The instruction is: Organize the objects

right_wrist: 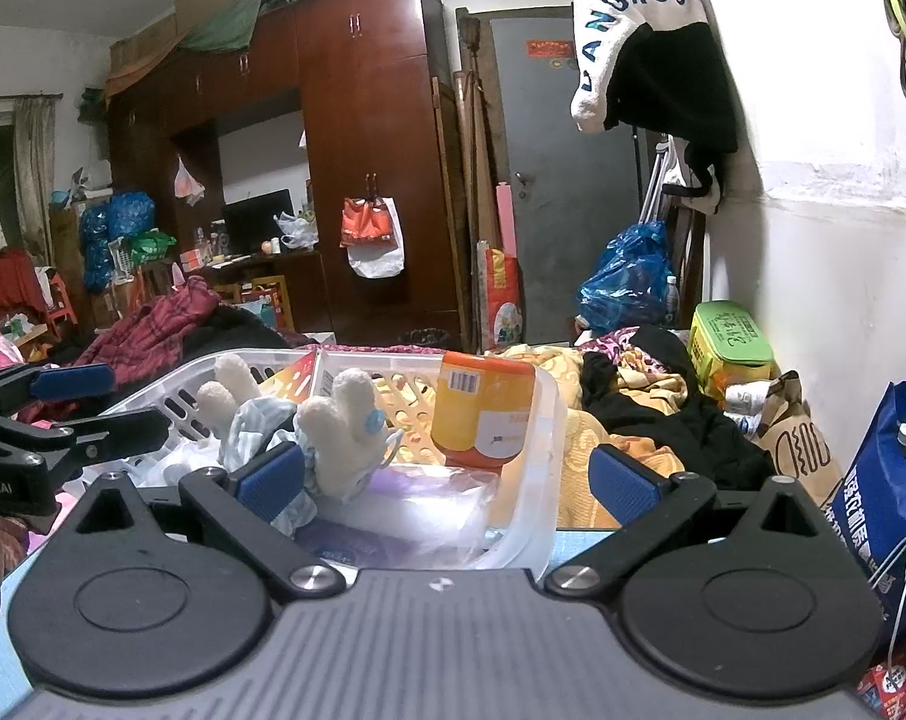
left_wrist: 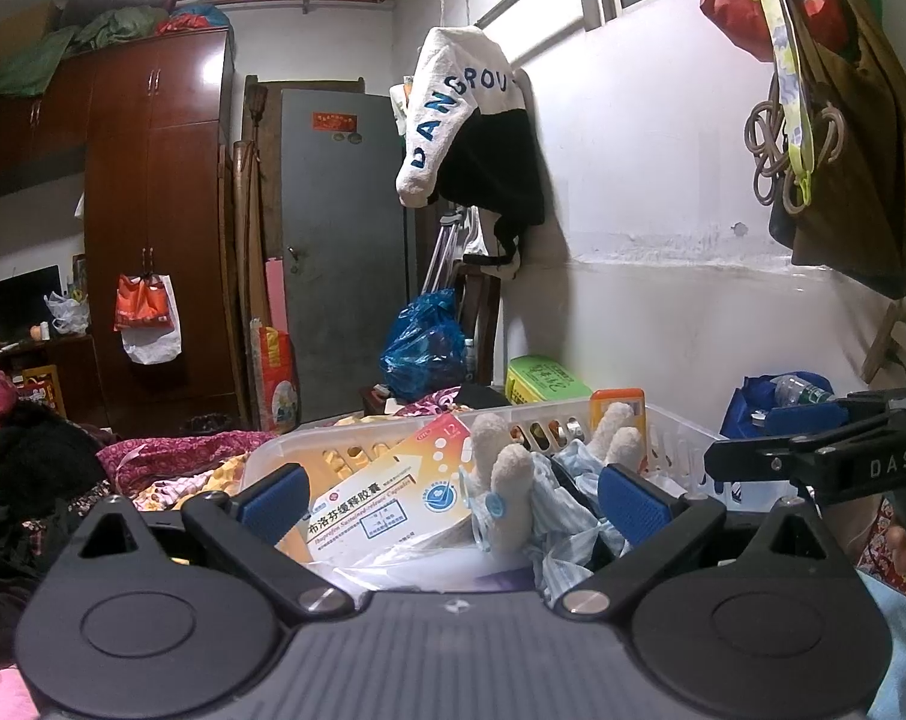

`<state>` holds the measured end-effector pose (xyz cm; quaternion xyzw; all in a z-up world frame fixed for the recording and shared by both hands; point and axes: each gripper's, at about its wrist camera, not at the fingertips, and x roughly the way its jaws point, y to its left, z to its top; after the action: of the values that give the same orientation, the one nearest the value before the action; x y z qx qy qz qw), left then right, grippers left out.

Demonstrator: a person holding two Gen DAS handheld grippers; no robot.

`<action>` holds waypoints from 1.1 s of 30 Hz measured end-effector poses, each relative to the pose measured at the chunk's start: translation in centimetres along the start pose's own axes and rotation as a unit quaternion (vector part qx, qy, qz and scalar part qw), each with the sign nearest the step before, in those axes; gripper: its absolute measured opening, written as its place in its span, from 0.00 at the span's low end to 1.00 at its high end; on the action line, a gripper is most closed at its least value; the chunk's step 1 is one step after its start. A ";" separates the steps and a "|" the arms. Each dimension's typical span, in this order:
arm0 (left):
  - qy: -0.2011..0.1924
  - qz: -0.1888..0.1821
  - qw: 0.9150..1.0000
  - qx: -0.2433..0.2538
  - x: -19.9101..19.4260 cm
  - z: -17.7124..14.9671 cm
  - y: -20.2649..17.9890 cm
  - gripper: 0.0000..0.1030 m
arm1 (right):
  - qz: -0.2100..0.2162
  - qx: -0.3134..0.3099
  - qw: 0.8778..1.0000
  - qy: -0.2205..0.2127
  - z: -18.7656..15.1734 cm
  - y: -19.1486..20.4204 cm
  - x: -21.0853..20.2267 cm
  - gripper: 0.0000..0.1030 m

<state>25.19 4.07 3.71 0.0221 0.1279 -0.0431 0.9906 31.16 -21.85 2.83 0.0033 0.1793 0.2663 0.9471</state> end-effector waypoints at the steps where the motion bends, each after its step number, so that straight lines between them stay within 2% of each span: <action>1: 0.000 0.000 1.000 0.000 0.0 0.0 0.0 1.00 | 0.000 0.000 1.000 0.000 0.0 0.0 0.0 1.00; 33: 0.000 -0.002 1.000 -0.001 0.1 0.0 -0.1 1.00 | -0.004 -0.002 1.000 0.001 0.1 0.1 0.0 1.00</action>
<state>25.25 3.96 3.73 0.0209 0.1283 -0.0448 0.9905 31.16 -21.79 2.89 0.0006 0.1795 0.2628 0.9480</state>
